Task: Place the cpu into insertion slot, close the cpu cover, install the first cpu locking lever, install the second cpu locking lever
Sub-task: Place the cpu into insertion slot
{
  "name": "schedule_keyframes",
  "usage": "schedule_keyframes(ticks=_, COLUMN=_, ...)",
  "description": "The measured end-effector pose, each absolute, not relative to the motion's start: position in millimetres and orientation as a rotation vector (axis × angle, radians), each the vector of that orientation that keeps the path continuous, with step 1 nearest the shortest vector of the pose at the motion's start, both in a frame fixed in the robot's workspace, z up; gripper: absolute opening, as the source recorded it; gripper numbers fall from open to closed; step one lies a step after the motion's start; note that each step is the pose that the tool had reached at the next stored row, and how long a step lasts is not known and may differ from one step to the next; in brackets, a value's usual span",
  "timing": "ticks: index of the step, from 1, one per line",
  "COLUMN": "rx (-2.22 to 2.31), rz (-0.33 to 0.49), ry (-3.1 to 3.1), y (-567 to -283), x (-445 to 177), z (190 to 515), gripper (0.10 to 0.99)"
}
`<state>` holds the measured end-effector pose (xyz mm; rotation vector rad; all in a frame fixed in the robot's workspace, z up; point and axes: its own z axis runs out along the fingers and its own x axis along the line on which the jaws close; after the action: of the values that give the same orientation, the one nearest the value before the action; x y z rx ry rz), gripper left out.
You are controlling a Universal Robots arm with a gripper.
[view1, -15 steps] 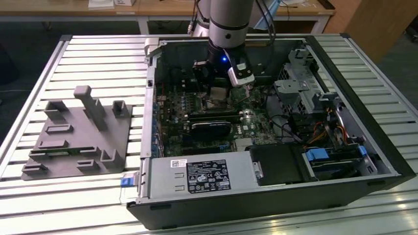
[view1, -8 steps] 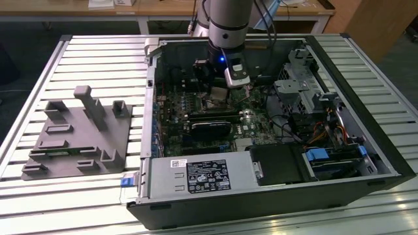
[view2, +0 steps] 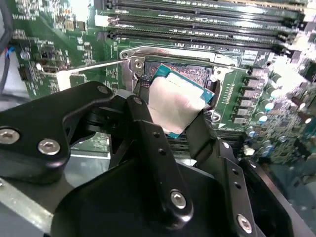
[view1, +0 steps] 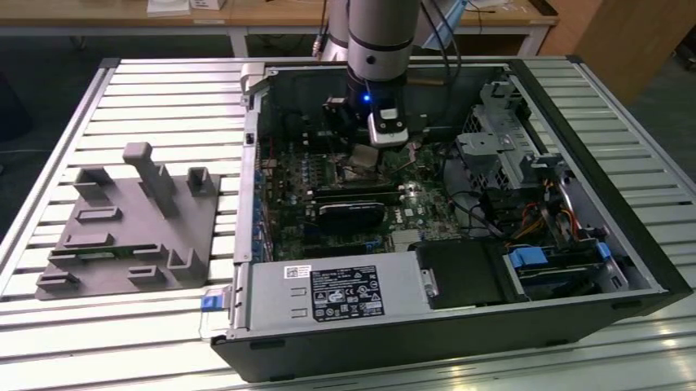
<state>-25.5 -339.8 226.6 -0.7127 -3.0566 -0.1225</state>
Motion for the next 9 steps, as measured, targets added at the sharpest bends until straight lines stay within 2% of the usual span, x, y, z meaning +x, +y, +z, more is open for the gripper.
schedule_keyframes(ticks=9, rx=-0.929, rz=-0.122, ry=-3.004, y=-339.8, x=-25.5, z=225.9, gripper=0.537)
